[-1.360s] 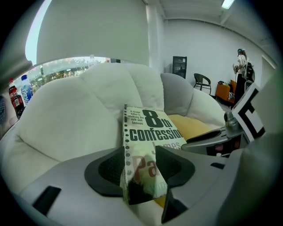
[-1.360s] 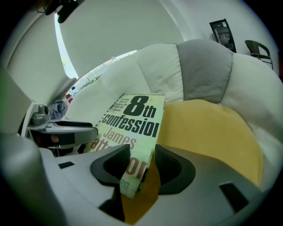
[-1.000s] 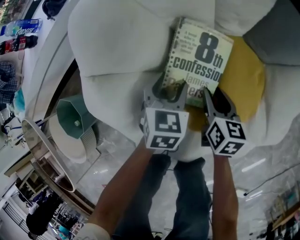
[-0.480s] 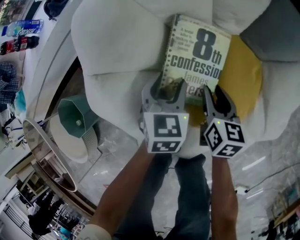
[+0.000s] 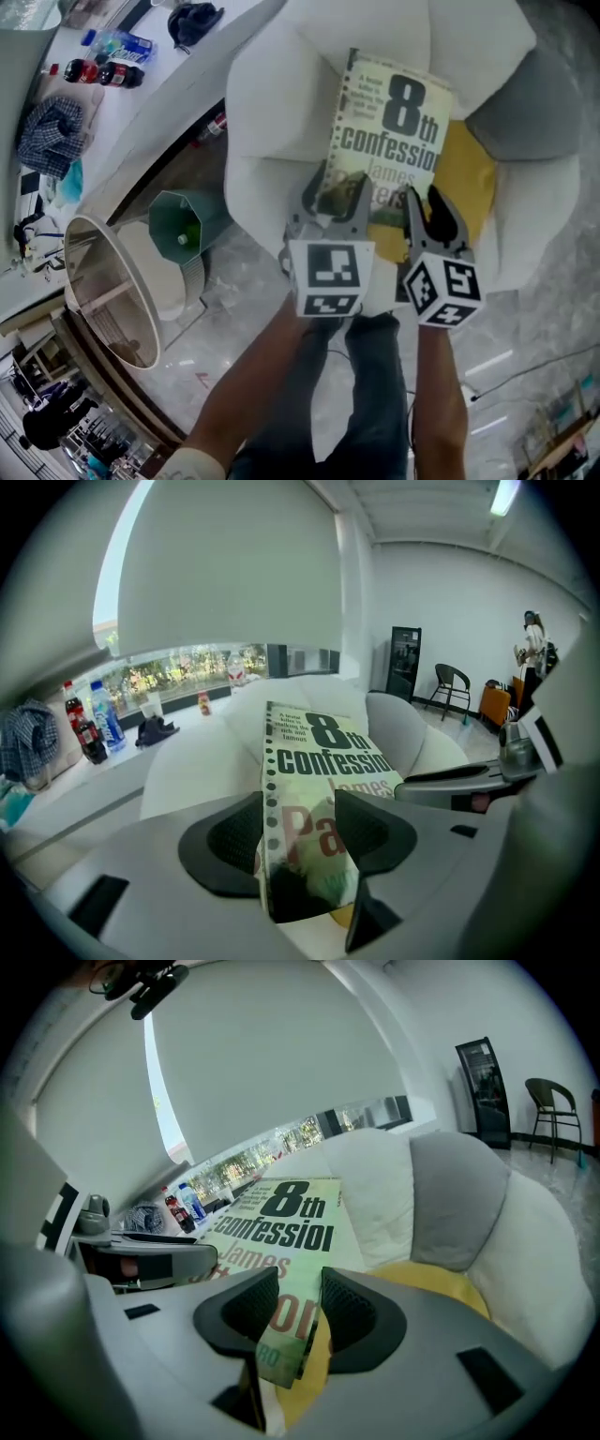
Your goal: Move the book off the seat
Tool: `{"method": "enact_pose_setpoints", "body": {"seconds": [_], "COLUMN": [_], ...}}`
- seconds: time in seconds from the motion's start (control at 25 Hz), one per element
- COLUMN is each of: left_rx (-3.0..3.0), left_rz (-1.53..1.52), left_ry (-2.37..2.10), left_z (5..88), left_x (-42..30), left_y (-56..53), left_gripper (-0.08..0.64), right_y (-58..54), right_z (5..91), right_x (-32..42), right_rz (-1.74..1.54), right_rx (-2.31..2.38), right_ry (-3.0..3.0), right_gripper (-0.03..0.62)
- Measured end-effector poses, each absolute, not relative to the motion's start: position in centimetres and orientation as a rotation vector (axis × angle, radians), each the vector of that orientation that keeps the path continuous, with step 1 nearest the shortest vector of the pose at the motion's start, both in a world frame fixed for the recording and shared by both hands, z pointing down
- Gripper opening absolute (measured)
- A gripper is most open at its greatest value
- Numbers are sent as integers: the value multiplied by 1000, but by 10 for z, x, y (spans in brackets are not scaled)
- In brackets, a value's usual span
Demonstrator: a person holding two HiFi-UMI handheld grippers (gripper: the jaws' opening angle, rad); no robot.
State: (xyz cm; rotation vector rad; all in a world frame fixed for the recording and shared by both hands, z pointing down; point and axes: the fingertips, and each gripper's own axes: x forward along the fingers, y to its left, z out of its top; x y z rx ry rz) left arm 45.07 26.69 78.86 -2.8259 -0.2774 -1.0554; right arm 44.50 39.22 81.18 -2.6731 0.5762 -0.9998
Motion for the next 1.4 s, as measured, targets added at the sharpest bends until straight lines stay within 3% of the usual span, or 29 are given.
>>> {"method": "enact_pose_setpoints", "body": {"seconds": [0.72,1.08,1.4], "left_rx": [-2999,-3005,-2972], "left_rz": [-636,-433,-335], "left_ry": [129,419,726], "left_z": [433,293,228], "left_x": [446,394,280], "left_y": [193,127,36], "left_gripper": [244,244,244], "right_y": [320,246,141], "right_z": [452,313,246], "right_x": [475,447,357], "right_rz": [-576,-392,-310], "right_rx": [-2725,-2681,-2580], "right_ry": [881,1164,1449], "right_gripper": [146,146,146]}}
